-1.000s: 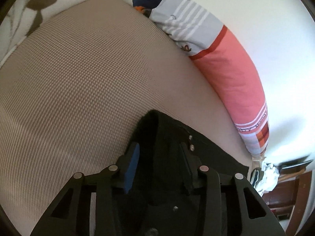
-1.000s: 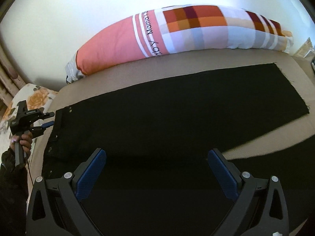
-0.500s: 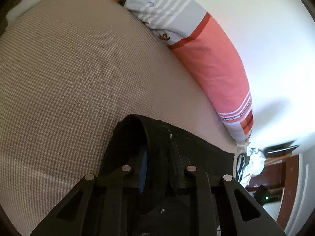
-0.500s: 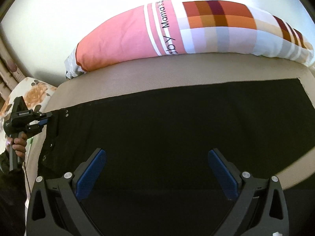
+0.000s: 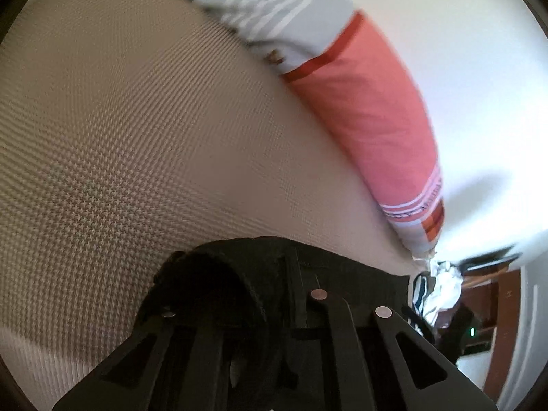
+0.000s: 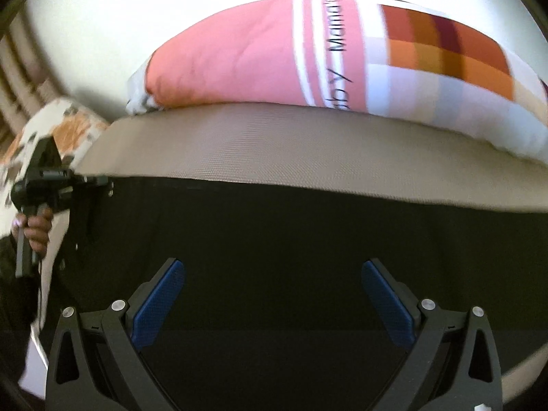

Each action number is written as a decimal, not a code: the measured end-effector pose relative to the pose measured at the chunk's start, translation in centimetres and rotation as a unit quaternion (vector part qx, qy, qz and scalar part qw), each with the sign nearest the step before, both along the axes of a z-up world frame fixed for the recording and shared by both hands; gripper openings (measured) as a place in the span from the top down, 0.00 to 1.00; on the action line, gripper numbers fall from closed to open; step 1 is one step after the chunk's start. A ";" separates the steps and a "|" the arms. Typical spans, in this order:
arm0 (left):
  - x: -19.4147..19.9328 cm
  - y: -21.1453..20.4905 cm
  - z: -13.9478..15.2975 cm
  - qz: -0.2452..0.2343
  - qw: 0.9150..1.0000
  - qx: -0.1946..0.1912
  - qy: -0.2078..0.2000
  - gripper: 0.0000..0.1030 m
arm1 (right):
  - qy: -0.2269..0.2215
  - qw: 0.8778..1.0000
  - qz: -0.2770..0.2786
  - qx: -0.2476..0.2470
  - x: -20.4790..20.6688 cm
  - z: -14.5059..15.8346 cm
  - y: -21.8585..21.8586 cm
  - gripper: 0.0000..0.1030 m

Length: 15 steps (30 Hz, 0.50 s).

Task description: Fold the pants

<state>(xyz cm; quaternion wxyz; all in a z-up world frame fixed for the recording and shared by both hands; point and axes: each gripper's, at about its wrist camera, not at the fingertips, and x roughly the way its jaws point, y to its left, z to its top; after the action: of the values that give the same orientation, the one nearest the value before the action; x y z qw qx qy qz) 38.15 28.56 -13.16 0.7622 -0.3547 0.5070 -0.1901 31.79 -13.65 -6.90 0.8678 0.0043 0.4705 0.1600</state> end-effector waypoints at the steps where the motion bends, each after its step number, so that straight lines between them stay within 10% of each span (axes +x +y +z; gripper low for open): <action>1: -0.3 -0.1 0.7 -0.002 1.000 0.003 -0.013 0.91 | -0.001 1.000 0.025 -0.007 0.7 0.1 0.0 0.00; 15: -8.9 -1.7 11.1 -0.055 0.979 0.014 -0.195 0.91 | 0.081 0.943 0.319 -0.046 8.8 0.6 2.1 0.01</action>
<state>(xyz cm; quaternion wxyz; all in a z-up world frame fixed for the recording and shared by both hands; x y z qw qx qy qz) 29.27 26.90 -2.03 0.8401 -0.2716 0.3695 -0.2898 40.64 -11.55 -6.30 0.7291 -0.1732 0.5232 0.4058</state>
